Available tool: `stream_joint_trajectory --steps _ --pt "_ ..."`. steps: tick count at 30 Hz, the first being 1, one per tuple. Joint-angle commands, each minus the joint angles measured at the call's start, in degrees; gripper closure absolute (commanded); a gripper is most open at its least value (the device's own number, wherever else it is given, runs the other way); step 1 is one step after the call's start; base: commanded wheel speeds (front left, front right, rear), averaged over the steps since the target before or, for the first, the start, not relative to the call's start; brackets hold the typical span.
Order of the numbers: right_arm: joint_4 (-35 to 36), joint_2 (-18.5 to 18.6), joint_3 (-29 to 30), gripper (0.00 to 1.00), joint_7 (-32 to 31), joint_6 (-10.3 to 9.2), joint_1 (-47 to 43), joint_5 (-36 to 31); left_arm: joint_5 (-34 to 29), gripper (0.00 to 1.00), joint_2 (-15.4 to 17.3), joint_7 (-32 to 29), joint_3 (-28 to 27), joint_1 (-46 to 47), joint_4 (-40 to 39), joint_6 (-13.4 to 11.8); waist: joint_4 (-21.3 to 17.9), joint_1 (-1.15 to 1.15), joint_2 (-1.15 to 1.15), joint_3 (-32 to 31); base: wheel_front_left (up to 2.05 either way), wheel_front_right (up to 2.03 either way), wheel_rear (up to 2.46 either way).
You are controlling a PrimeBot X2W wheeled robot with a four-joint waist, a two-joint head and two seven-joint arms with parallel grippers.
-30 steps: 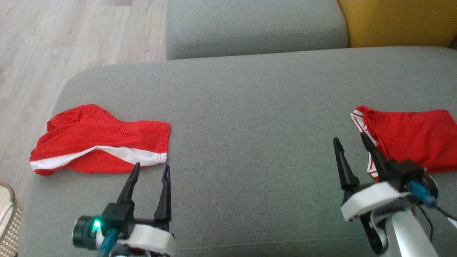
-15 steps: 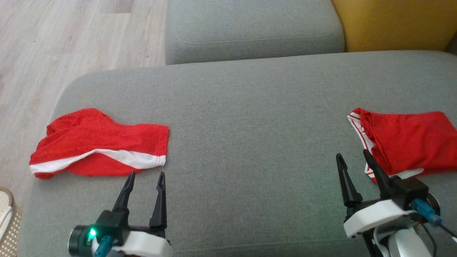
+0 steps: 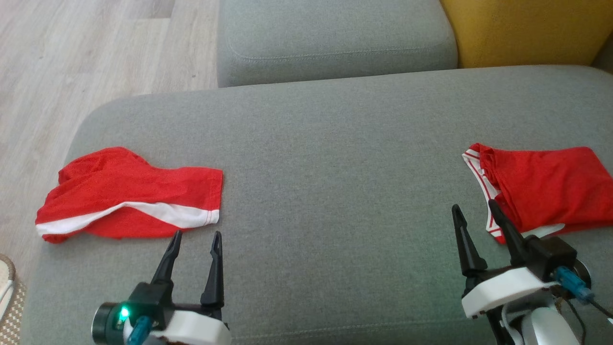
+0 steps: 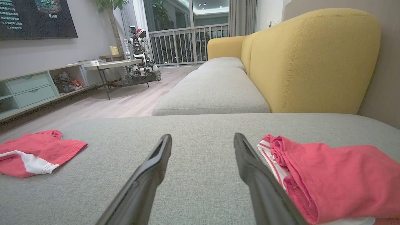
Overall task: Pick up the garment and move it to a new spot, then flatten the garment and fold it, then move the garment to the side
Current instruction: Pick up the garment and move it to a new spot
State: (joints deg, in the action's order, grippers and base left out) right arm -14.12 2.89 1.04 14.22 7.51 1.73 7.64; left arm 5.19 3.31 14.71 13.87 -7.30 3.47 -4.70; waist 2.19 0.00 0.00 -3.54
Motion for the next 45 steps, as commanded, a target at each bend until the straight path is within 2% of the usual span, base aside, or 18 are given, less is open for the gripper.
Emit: stream_joint_trajectory --steps 1,9,14,22,29,38,45 --pt "2.15 -0.01 -1.24 0.00 0.77 -0.02 1.50 0.25 0.14 0.00 -0.43 0.29 -1.99 2.41 -1.69 -0.08 0.03 0.00 0.00 -0.05 0.00 0.00 0.00" --pt "2.10 -0.02 -1.31 0.00 0.77 -0.02 1.38 0.22 -0.11 0.00 -0.43 0.29 -1.77 2.57 -1.51 0.11 0.91 0.00 0.00 0.20 0.00 0.00 0.00" --pt "2.42 -0.02 -2.35 0.00 0.77 -0.02 1.32 -0.04 0.10 0.00 -0.43 0.29 -2.28 2.85 -1.66 0.35 3.94 0.00 0.00 0.21 0.00 0.00 0.00" --pt "2.73 -0.02 -4.42 0.00 0.77 -0.02 -0.30 2.08 -1.20 0.00 -0.35 0.29 -3.71 2.60 -3.12 1.04 13.11 0.00 0.00 -0.95 0.00 0.00 0.00" --pt "2.78 -0.02 -7.06 0.00 0.77 -0.02 -1.43 2.55 -2.40 0.00 1.20 0.29 -5.78 1.16 -4.39 2.04 22.59 0.00 0.00 -2.29 0.00 0.00 0.00" --pt "1.80 -0.02 -10.15 0.00 0.77 -0.02 2.43 3.20 -1.83 0.00 0.83 0.29 -9.24 -0.78 -7.77 0.18 25.61 0.00 0.00 0.42 0.00 0.00 0.00" --pt "1.19 -0.02 -10.13 0.00 0.78 -0.02 3.66 3.08 -0.78 0.00 1.23 0.29 -11.36 -0.22 -7.71 1.41 26.34 0.00 0.00 2.31 0.00 0.00 0.00"
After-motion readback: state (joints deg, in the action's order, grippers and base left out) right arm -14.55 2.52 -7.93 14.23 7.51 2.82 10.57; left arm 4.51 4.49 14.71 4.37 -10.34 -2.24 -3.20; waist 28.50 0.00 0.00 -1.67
